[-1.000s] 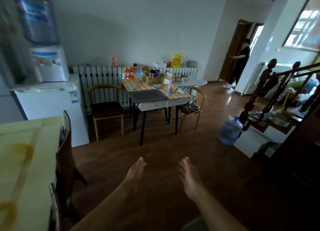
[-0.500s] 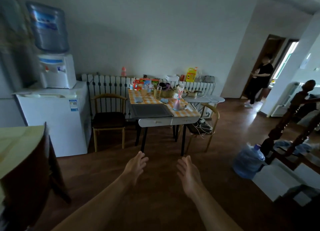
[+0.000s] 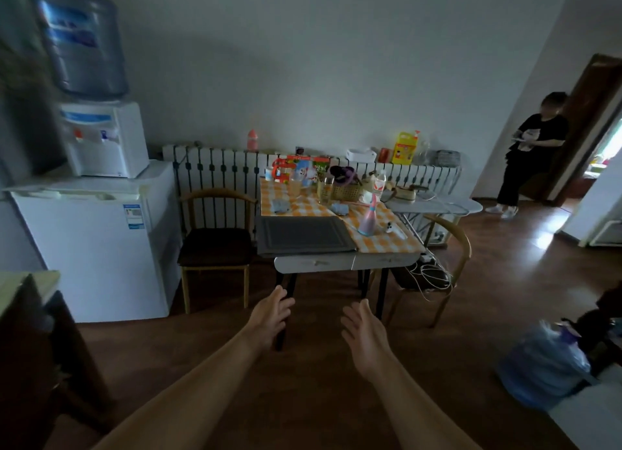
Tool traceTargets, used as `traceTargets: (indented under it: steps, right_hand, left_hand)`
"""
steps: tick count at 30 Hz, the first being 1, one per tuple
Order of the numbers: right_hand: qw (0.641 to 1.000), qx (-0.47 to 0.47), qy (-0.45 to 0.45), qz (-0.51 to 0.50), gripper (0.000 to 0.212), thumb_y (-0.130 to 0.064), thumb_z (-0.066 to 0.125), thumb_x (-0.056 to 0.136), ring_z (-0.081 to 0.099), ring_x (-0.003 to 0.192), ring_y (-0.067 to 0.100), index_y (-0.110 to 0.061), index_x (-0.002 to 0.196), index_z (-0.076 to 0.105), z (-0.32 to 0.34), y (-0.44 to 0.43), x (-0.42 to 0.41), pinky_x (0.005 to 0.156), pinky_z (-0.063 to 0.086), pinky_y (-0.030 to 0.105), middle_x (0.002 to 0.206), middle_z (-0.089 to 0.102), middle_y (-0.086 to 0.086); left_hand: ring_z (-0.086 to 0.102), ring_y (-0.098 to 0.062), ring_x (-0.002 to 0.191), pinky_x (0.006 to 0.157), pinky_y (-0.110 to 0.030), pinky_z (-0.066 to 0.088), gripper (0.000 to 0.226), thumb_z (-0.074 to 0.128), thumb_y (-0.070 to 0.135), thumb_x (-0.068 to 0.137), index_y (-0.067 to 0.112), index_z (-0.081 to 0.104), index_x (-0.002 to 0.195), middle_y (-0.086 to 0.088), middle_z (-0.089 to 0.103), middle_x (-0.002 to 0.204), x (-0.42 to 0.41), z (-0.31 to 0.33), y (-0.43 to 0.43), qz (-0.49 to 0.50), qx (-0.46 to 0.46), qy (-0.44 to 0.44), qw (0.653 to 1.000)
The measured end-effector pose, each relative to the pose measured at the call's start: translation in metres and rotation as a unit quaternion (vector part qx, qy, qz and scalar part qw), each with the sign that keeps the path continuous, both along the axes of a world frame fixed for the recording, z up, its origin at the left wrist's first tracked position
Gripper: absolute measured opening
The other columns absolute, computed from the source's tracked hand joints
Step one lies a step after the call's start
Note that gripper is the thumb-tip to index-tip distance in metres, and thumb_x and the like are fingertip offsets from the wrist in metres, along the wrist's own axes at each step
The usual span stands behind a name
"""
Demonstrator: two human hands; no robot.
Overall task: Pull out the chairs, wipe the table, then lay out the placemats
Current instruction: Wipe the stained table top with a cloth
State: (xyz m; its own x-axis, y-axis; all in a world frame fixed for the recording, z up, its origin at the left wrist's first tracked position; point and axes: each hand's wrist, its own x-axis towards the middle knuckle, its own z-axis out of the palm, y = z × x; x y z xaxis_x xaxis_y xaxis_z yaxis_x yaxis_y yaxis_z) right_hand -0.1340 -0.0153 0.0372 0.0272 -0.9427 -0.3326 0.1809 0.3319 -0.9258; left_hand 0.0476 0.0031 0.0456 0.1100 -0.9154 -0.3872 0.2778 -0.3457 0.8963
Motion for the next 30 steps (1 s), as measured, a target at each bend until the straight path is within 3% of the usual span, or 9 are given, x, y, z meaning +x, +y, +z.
traceTargets:
  steps: [9, 16, 25, 30]
  right_hand:
    - [1.000, 0.009, -0.012, 0.024, 0.052, -0.041, 0.033, 0.101, 0.042, 0.132, 0.026, -0.010, 0.143, 0.036, 0.023, -0.200, 0.051, 0.114, 0.030, 0.041, 0.144, 0.044, 0.010]
    - [0.999, 0.030, -0.016, 0.039, 0.053, -0.041, 0.035, 0.101, 0.042, 0.132, 0.026, -0.009, 0.143, 0.038, 0.012, -0.324, 0.093, 0.113, 0.031, 0.039, 0.144, 0.044, 0.011]
    - [0.995, 0.050, -0.032, 0.080, 0.055, -0.040, 0.033, 0.102, 0.037, 0.136, 0.027, -0.007, 0.146, 0.030, -0.012, -0.499, 0.157, 0.116, 0.027, 0.042, 0.148, 0.039, 0.011]
    - [0.995, 0.053, -0.021, 0.080, 0.053, -0.039, 0.033, 0.102, 0.040, 0.135, 0.025, -0.006, 0.144, 0.035, -0.010, -0.597, 0.194, 0.114, 0.030, 0.038, 0.146, 0.042, 0.010]
  left_hand:
    - [0.036, -0.025, 0.137, 0.115, -0.041, 0.023, 0.052, 0.029, 0.040, 0.101, 0.012, 0.033, 0.144, -0.009, 0.043, 0.145, 0.056, 0.014, -0.191, 0.033, 0.000, -0.018, 0.999]
    - [0.041, -0.024, 0.134, 0.112, -0.040, 0.028, 0.050, 0.036, 0.040, 0.099, 0.014, 0.038, 0.142, -0.007, 0.049, 0.141, 0.099, 0.003, -0.303, 0.074, 0.012, -0.021, 0.997]
    - [0.036, -0.025, 0.137, 0.115, -0.041, 0.025, 0.051, 0.032, 0.038, 0.101, 0.013, 0.032, 0.146, -0.008, 0.042, 0.147, 0.152, -0.009, -0.461, 0.111, 0.033, -0.037, 0.993]
    - [0.039, -0.023, 0.135, 0.113, -0.040, 0.027, 0.047, 0.030, 0.040, 0.101, 0.016, 0.039, 0.141, -0.006, 0.047, 0.143, 0.181, -0.008, -0.543, 0.127, 0.037, -0.042, 0.990]
